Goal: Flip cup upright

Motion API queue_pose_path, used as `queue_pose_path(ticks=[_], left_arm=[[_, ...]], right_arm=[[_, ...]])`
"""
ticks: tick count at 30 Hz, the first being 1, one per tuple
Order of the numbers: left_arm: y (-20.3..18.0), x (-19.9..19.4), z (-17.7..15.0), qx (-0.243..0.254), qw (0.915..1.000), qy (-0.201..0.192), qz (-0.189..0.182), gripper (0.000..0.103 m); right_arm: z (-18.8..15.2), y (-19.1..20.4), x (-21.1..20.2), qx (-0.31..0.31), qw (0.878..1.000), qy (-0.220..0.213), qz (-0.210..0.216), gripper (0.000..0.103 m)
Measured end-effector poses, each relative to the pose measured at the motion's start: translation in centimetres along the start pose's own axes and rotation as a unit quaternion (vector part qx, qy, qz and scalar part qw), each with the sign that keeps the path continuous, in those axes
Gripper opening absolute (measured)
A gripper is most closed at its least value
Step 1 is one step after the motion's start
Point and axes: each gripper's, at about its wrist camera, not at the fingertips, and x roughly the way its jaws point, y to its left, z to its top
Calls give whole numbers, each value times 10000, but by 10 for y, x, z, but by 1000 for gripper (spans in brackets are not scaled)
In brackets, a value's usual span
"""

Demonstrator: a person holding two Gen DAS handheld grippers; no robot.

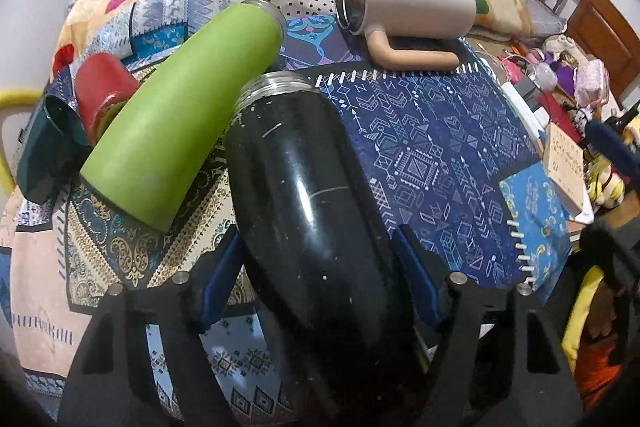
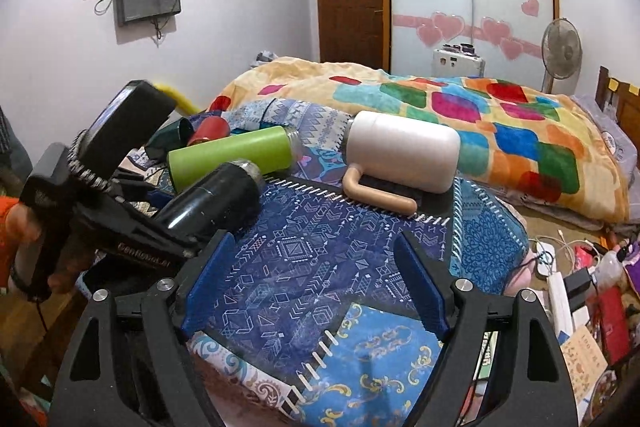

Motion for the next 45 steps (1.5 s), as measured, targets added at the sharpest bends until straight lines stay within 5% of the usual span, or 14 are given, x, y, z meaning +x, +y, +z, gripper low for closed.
queue_pose_path(ticks=[14, 28, 36, 45], left_arm=[[-10, -55, -7, 310, 9968, -720, -137, 64], [-18, -133, -26, 550, 9789, -1962, -115, 64], [-11, -135, -12, 456, 9744, -2196, -180, 64], [-8, -116, -6, 478, 9780, -2023, -186, 64]], right_arm=[[-3, -7, -5, 129, 9999, 32, 12, 83], [17, 3, -24, 9, 9993, -365, -115, 83], [25, -5, -25, 127, 9983, -542, -184, 87], [26, -7, -20, 104, 9983, -529, -224, 87]])
